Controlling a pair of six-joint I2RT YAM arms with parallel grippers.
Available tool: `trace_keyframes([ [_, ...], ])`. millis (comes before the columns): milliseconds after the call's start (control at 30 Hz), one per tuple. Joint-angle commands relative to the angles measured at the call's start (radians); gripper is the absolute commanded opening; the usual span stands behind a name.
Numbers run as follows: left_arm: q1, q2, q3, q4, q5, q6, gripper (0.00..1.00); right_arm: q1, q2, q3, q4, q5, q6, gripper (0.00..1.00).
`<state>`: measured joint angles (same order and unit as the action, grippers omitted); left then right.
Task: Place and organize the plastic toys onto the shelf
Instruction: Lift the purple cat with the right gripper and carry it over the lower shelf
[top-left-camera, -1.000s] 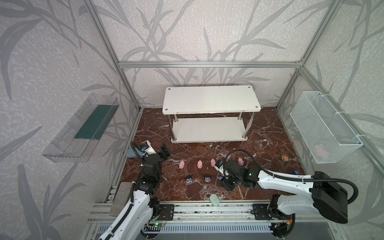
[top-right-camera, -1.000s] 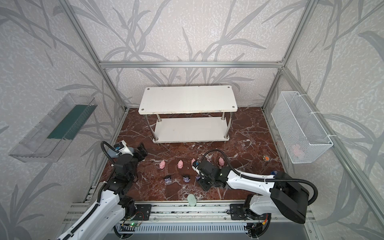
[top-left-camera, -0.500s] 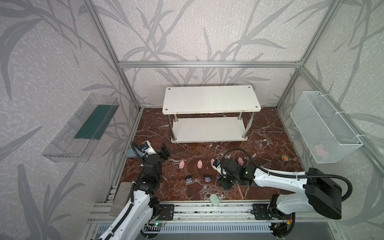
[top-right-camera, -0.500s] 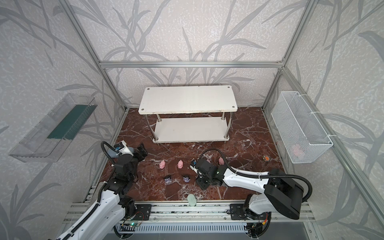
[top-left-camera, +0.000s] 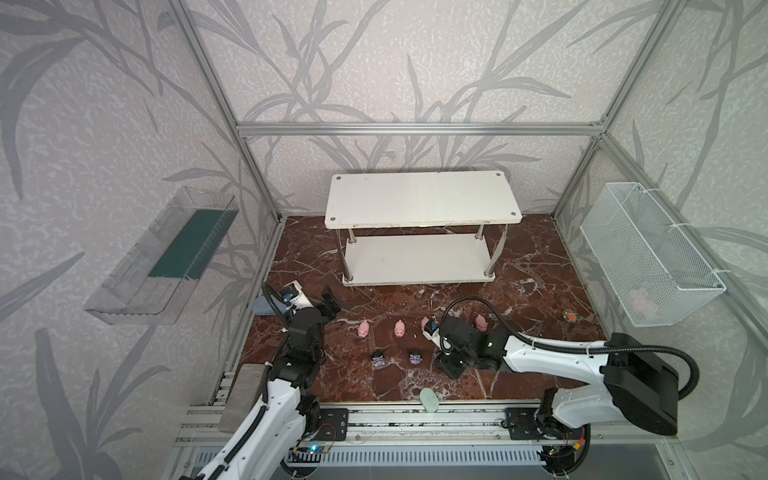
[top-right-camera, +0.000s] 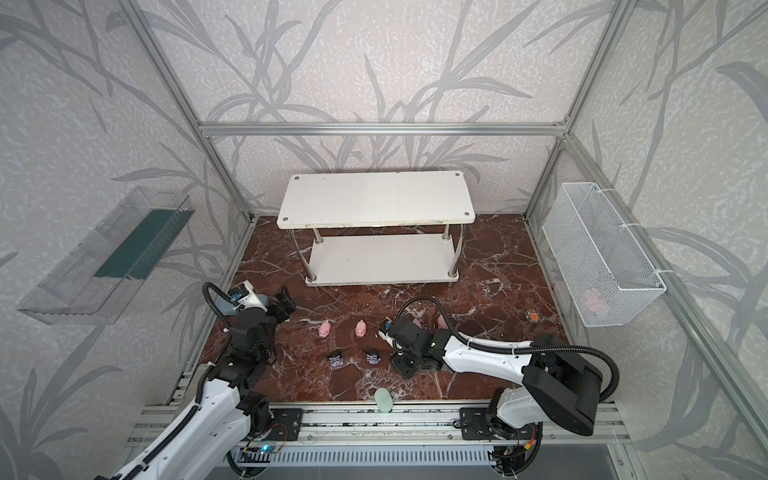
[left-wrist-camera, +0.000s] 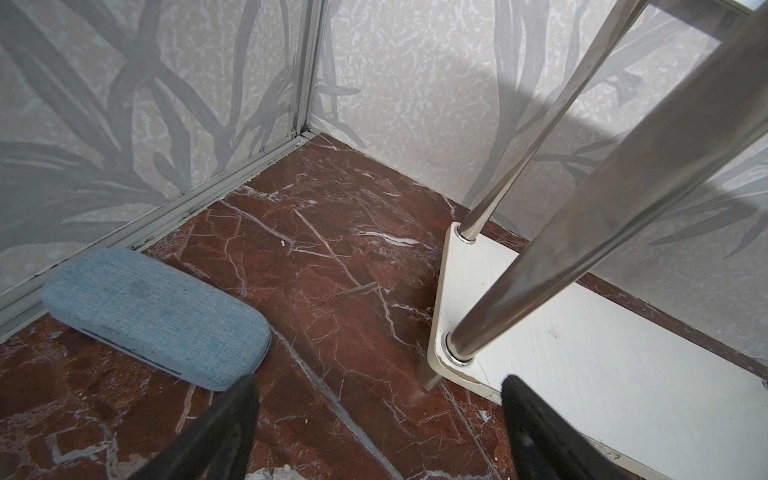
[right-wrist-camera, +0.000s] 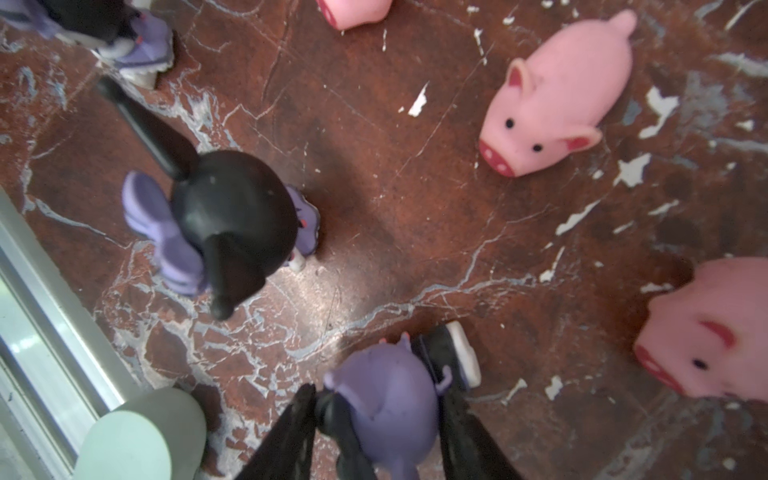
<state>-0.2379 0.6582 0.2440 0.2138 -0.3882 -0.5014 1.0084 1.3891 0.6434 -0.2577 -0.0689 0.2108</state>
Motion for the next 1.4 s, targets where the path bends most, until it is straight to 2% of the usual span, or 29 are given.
trace_keyframes([
  [0,-0.004,0.0,-0.008,0.012,-0.018,-0.018,0.89,0.007,0.007,0.026,-0.004,-0.005,-0.006,0.43],
  [200,-0.003,0.007,-0.007,0.017,-0.018,-0.016,0.89,0.007,-0.009,0.029,-0.031,0.003,-0.011,0.34],
  [700,-0.003,0.005,-0.012,0.017,-0.012,-0.02,0.89,0.008,-0.124,0.083,-0.198,0.066,-0.071,0.29],
  [933,-0.002,0.003,-0.015,0.016,-0.007,-0.02,0.89,0.004,-0.176,0.182,-0.288,0.17,-0.133,0.28],
  [1033,-0.003,0.004,-0.017,0.022,-0.003,-0.023,0.89,-0.011,-0.16,0.249,-0.299,0.234,-0.172,0.28],
  [1367,-0.003,0.011,-0.024,0.033,0.005,-0.019,0.89,-0.179,0.041,0.438,-0.226,0.248,-0.254,0.28],
])
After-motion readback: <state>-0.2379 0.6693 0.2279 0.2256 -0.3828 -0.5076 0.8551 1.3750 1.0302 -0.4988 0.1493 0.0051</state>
